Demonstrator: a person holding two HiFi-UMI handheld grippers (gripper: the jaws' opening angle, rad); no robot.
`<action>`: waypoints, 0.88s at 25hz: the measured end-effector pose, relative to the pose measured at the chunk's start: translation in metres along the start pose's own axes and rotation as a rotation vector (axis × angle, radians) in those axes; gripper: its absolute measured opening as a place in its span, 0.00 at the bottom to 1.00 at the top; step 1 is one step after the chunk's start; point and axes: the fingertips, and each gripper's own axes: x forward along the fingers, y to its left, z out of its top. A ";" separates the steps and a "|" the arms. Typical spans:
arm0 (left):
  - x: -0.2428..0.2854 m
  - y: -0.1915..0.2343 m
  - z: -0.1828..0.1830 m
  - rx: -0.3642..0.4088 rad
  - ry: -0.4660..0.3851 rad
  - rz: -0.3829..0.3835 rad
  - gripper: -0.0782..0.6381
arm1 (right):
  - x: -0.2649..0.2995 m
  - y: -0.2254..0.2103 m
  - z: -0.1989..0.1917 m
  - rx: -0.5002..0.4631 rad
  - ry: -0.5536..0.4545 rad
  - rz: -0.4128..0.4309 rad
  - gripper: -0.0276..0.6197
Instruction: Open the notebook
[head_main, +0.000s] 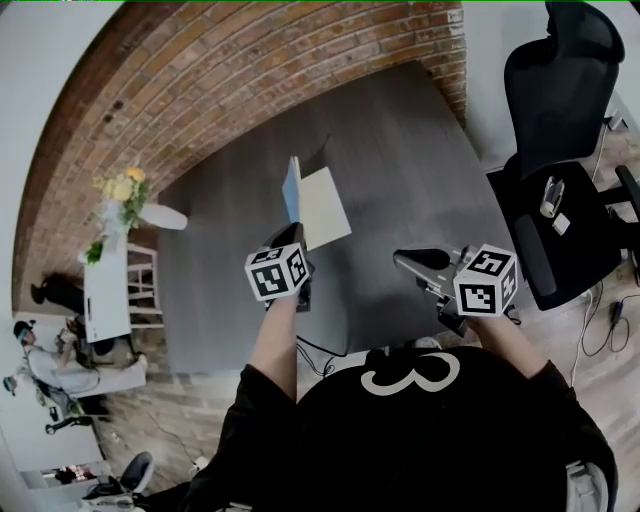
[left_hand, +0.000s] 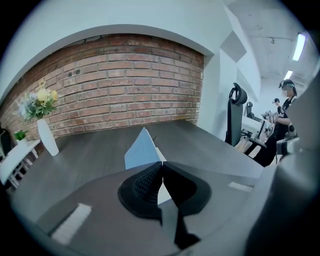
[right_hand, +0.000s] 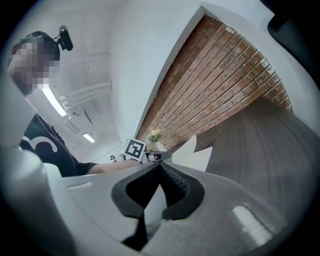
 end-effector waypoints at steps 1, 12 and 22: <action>-0.001 0.002 0.001 -0.017 -0.015 -0.020 0.15 | 0.004 0.001 0.002 -0.001 0.000 -0.004 0.05; -0.021 0.037 -0.003 -0.192 -0.131 -0.213 0.15 | 0.066 0.020 0.002 0.008 0.020 -0.082 0.05; -0.033 0.073 -0.015 -0.319 -0.239 -0.387 0.15 | 0.111 0.029 -0.006 0.002 0.051 -0.185 0.05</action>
